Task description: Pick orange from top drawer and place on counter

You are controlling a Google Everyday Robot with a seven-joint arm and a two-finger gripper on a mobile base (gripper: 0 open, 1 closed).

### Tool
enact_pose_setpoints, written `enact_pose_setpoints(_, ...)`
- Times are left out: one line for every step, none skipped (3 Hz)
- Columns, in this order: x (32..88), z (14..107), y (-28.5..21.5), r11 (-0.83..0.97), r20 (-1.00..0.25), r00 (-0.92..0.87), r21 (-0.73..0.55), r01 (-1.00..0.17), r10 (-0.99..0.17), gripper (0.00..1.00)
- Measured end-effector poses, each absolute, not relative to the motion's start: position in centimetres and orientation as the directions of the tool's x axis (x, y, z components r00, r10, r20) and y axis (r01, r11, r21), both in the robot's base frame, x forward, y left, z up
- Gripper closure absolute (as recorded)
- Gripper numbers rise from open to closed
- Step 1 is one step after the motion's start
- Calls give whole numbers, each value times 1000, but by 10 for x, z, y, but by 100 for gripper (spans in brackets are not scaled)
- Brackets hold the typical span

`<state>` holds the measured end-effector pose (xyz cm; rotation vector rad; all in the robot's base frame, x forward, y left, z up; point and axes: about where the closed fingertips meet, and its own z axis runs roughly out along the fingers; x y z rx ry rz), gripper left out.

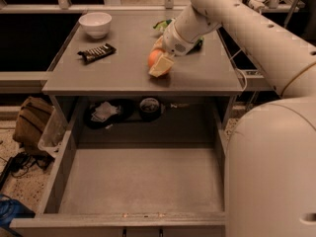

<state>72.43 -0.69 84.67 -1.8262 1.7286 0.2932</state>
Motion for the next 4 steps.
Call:
enact_pose_setpoints(724, 847, -7, 29, -543, 127, -269, -963, -830, 58)
enact_pose_setpoints(724, 847, -7, 29, -543, 127, -269, -963, -830, 34)
enact_pose_setpoints(724, 847, -7, 29, -543, 127, -269, -963, -830, 10)
enact_pose_setpoints(724, 847, -7, 28, -543, 127, -269, -963, -830, 0)
